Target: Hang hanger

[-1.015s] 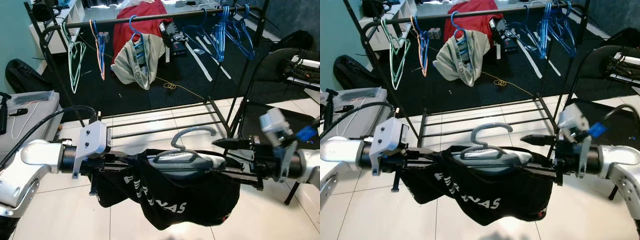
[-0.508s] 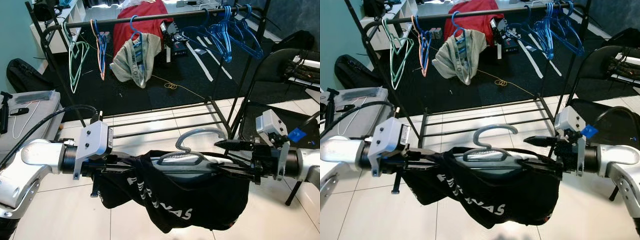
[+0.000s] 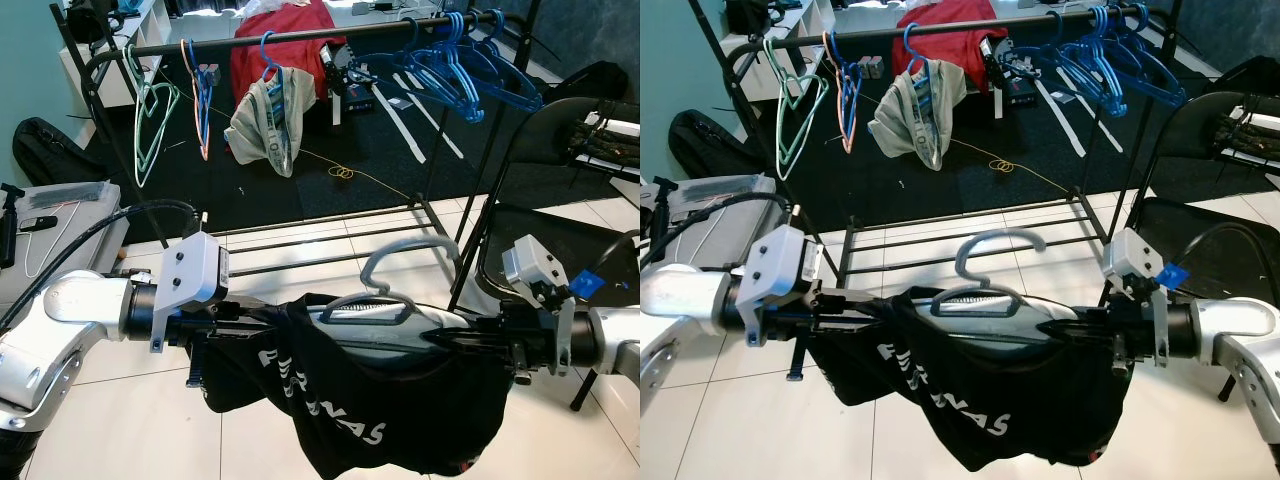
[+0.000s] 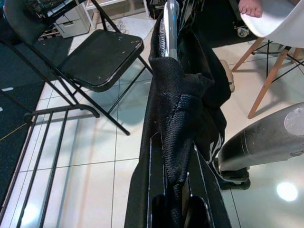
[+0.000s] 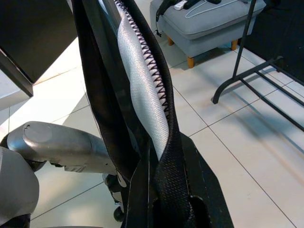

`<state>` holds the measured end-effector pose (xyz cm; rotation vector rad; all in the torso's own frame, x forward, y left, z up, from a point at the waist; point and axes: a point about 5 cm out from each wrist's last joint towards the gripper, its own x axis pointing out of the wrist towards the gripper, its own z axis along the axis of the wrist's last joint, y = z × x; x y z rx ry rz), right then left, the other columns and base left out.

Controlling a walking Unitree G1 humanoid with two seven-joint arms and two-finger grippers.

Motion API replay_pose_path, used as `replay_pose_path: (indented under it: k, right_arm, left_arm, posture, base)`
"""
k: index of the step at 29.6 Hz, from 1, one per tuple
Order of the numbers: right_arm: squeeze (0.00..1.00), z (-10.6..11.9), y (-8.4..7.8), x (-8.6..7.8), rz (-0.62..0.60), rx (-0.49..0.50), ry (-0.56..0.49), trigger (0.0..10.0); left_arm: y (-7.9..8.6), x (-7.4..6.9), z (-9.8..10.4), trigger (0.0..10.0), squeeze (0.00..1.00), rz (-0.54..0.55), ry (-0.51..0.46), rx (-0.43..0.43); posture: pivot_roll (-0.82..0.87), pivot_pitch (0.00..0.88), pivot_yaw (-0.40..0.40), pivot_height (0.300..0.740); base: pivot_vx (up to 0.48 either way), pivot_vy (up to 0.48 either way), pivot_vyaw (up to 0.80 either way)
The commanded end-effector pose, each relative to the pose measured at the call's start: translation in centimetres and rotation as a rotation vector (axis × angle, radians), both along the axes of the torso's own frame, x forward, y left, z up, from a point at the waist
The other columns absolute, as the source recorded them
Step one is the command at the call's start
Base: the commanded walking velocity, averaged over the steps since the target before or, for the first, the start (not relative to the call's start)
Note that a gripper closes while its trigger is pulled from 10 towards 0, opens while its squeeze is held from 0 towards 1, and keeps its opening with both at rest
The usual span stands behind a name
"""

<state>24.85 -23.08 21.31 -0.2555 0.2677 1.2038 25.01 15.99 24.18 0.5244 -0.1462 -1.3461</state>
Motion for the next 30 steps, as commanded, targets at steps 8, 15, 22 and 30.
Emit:
replay_pose_path:
  k: [8, 15, 22, 30]
  right_arm:
    - [0.0, 0.2, 0.3, 0.3, -0.007, 0.032, -0.022, 0.0]
    - [0.0, 0.5, 0.4, 0.3, 0.003, 0.041, -0.033, 0.0]
    - [0.0, 0.4, 0.4, 0.2, 0.007, 0.038, -0.029, 0.0]
    - [0.0, -0.1, 0.7, 0.2, 0.013, 0.031, -0.016, 0.0]
  left_arm:
    - [-0.4, -0.5, 0.8, 10.0, 0.22, -0.073, 0.026, -0.063]
    - [0.6, -0.7, 1.3, 10.0, 1.0, -0.09, 0.068, -0.105]
    - [1.6, -0.1, 2.7, 10.0, 1.0, -0.013, 0.005, -0.177]
    - [-0.6, -0.2, 3.1, 10.0, 0.56, -0.023, 0.048, -0.326]
  posture:
    - [-0.1, 0.107, 0.071, 0.74]
    - [-0.1, 0.102, 0.071, 0.74]
    - [-0.1, 0.107, 0.072, 0.74]
    - [-0.1, 0.107, 0.072, 0.74]
  base:
    - [0.0, 0.0, 0.0]
    - [0.0, 0.0, 0.0]
    - [0.0, 0.0, 0.0]
    - [0.0, 0.0, 0.0]
